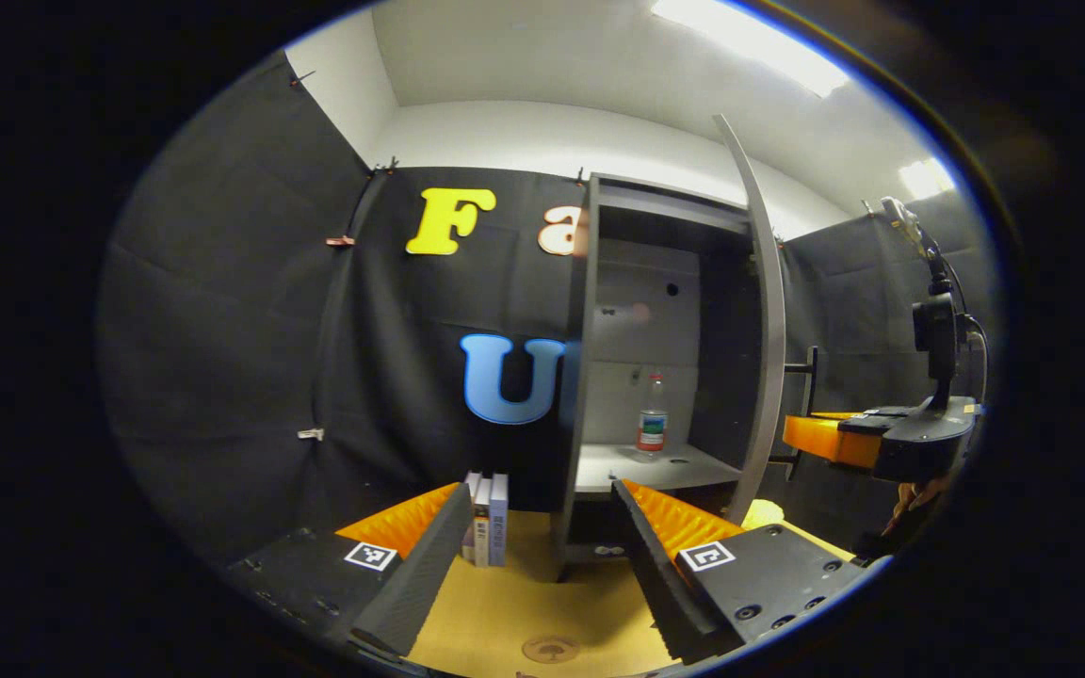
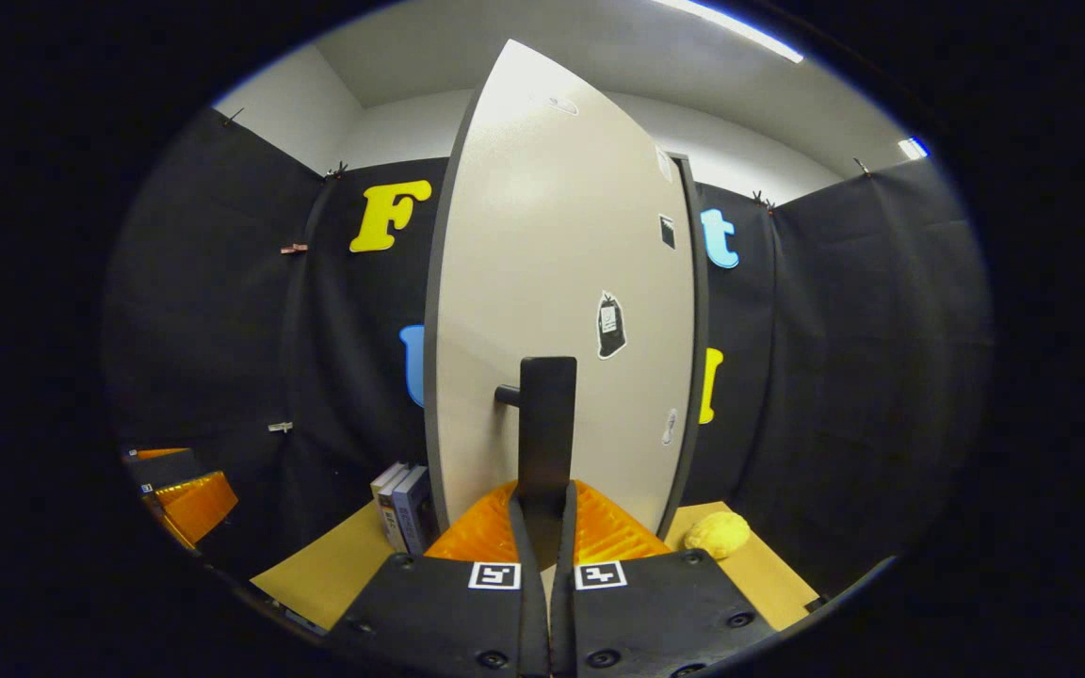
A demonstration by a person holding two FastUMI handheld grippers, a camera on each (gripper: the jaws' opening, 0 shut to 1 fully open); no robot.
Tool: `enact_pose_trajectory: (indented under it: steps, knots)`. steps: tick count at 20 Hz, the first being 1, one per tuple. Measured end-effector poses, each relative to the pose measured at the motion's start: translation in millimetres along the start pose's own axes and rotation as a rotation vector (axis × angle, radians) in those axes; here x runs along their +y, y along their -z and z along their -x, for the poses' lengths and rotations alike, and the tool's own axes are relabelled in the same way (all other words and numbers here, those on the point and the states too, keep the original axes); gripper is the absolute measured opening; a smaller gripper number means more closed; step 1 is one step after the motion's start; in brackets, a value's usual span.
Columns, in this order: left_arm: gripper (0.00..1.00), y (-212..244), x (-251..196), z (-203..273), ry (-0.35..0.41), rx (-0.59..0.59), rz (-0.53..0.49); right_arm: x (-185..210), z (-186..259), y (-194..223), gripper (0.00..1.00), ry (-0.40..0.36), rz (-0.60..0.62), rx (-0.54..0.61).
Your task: Open the cabinet door with the right hand, grasp the bottle in the cabinet with the left hand and place it on the coaster, then close the cabinet door with the right hand.
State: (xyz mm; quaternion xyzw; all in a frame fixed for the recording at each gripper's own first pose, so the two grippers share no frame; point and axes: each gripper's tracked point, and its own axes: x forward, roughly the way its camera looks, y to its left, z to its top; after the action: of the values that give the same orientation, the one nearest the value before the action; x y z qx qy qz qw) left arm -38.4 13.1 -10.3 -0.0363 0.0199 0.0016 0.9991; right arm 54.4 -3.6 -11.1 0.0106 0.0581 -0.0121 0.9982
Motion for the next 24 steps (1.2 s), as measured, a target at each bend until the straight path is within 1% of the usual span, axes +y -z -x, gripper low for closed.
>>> enact_pose_trajectory:
  steps: [3,7,10,11,12,13,14,15,17,18,20,24]
  knots:
    - [0.93,3.5,-27.1,-5.7,0.083,0.008,-0.002,-30.1,13.8,-1.6,0.06,0.074,0.011,-0.010]
    - [0.93,7.7,-61.0,-17.2,0.173,0.019,-0.002,-61.9,25.0,-0.2,0.05,0.128,0.043,-0.002]
    - [0.93,12.1,-76.7,-26.7,0.207,0.026,-0.005,-83.4,29.0,-0.7,0.05,0.147,0.044,0.004]
    - [0.93,13.3,-81.8,-31.5,0.213,0.031,-0.009,-92.0,30.2,0.4,0.08,0.154,0.057,0.009]
    - [0.93,14.8,-85.4,-38.2,0.217,0.034,-0.012,-100.5,31.2,1.0,0.05,0.166,0.080,0.011]
    - [0.93,15.1,-89.3,-45.1,0.219,0.035,-0.014,-111.4,31.9,1.3,0.09,0.182,0.104,0.012]
    - [0.93,15.8,-94.0,-52.5,0.220,0.036,-0.014,-124.1,33.7,1.4,0.05,0.200,0.121,0.012]
    - [0.93,14.6,-98.0,-61.3,0.222,0.036,-0.015,-133.3,35.4,0.8,0.05,0.191,0.103,0.008]
    - [0.93,12.7,-107.2,-81.1,0.221,0.035,-0.017,-142.9,39.8,-7.0,0.05,0.167,0.002,0.004]
    - [0.93,11.6,-113.8,-92.0,0.221,0.035,-0.017,-143.1,39.9,-15.4,0.05,0.159,-0.014,-0.020]
    - [0.93,7.2,-123.3,-109.0,0.216,0.025,-0.020,-148.8,38.3,-10.0,0.05,0.130,-0.018,-0.020]
    - [0.93,-2.0,-143.7,-145.9,0.200,-0.011,-0.059,-183.2,39.2,-9.9,0.05,0.093,-0.082,-0.018]
